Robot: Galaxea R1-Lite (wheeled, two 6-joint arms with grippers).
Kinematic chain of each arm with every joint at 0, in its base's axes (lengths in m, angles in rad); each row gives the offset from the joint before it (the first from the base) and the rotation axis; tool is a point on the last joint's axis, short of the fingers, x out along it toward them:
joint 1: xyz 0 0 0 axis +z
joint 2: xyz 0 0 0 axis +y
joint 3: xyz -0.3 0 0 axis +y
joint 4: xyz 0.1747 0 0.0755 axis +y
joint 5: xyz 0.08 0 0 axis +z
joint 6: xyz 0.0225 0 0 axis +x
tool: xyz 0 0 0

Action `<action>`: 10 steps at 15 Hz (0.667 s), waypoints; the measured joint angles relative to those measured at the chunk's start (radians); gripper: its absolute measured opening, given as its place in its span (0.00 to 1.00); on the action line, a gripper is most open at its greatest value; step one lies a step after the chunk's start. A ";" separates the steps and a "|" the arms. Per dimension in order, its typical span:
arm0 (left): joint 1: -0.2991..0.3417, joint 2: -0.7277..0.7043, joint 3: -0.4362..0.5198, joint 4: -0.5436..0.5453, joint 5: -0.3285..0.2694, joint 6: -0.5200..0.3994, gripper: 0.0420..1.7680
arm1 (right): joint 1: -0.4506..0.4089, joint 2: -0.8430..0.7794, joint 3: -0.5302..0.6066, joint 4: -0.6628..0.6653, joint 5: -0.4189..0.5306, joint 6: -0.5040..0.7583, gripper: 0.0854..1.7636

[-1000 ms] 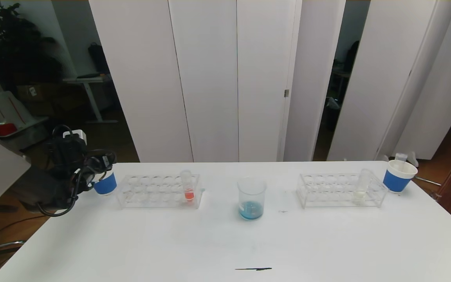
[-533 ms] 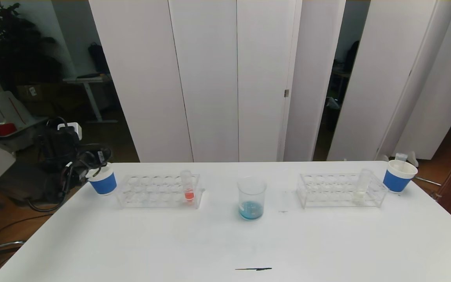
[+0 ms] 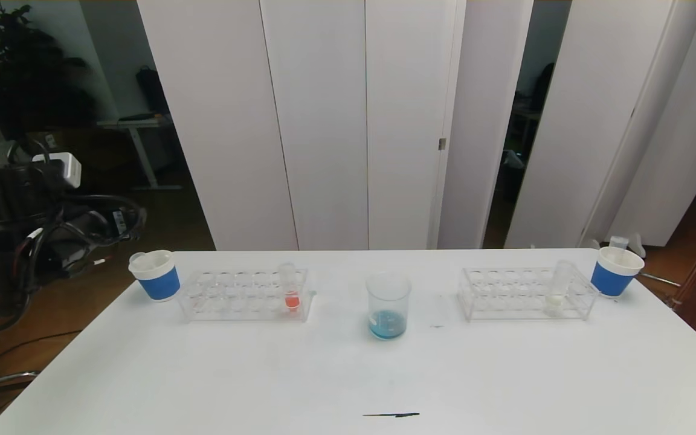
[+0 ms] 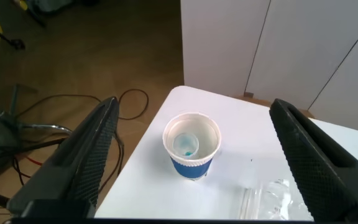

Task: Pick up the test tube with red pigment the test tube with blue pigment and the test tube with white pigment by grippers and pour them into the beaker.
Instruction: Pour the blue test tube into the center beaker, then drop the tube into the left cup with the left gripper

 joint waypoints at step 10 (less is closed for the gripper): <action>-0.090 -0.794 0.348 0.328 -0.010 0.005 0.98 | 0.000 0.000 0.000 0.000 0.000 0.000 0.99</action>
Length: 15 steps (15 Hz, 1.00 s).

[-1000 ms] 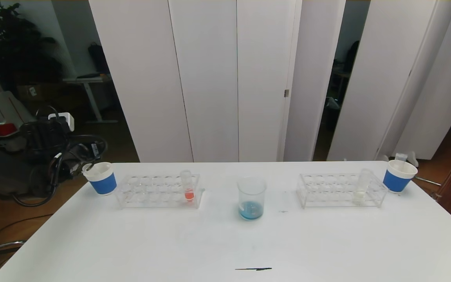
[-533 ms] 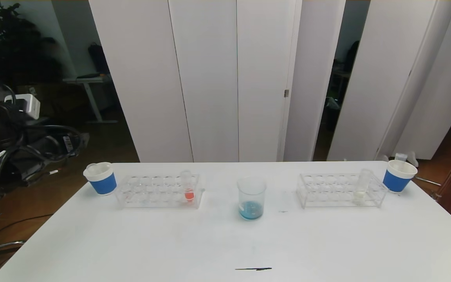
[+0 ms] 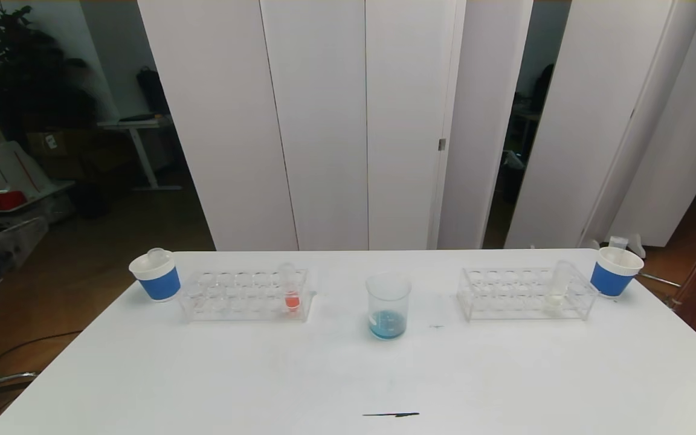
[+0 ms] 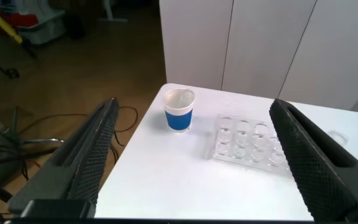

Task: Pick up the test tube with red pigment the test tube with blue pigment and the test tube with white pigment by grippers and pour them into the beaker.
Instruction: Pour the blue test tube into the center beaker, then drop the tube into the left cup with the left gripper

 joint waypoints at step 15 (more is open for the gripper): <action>-0.115 -1.044 0.417 0.434 -0.168 0.054 0.98 | 0.000 0.000 0.000 0.000 0.000 0.000 0.99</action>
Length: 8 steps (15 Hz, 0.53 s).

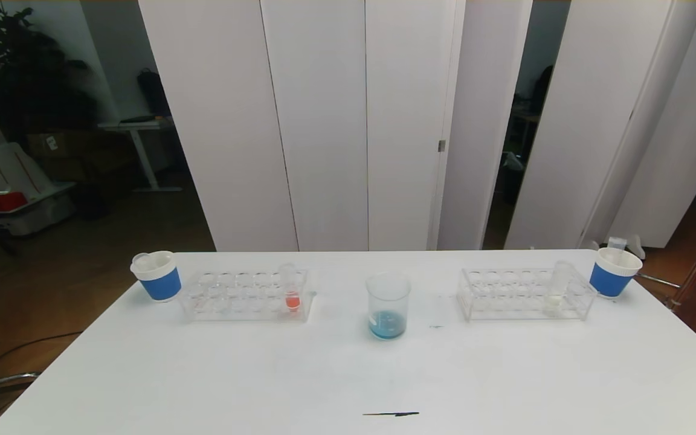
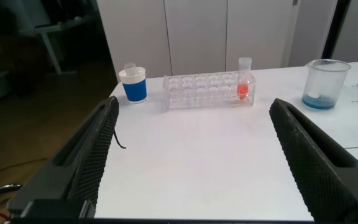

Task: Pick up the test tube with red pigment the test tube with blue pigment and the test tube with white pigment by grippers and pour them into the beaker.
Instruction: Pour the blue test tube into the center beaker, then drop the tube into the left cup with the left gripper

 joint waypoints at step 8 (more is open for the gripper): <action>-0.001 -0.034 0.226 -0.058 -0.020 -0.014 0.98 | 0.000 0.000 0.000 0.000 0.000 0.000 0.99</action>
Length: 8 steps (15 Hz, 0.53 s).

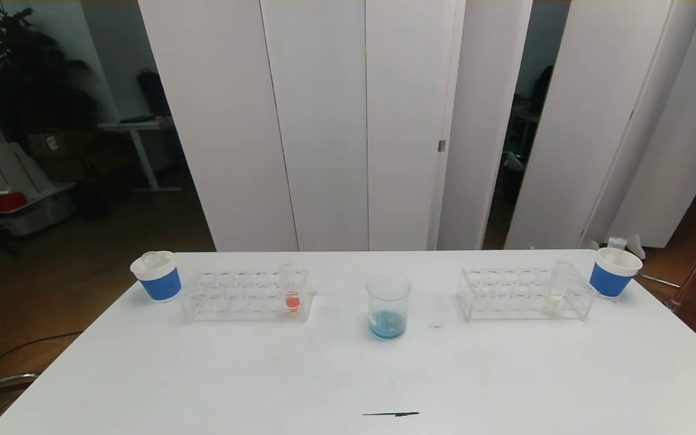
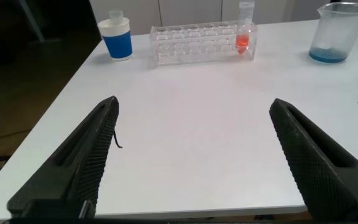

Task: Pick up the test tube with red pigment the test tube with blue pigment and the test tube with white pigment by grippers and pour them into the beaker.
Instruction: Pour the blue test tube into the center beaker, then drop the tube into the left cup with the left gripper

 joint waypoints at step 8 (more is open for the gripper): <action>0.000 0.000 0.002 0.000 0.002 -0.010 0.98 | 0.000 0.000 0.000 0.000 0.000 0.000 0.99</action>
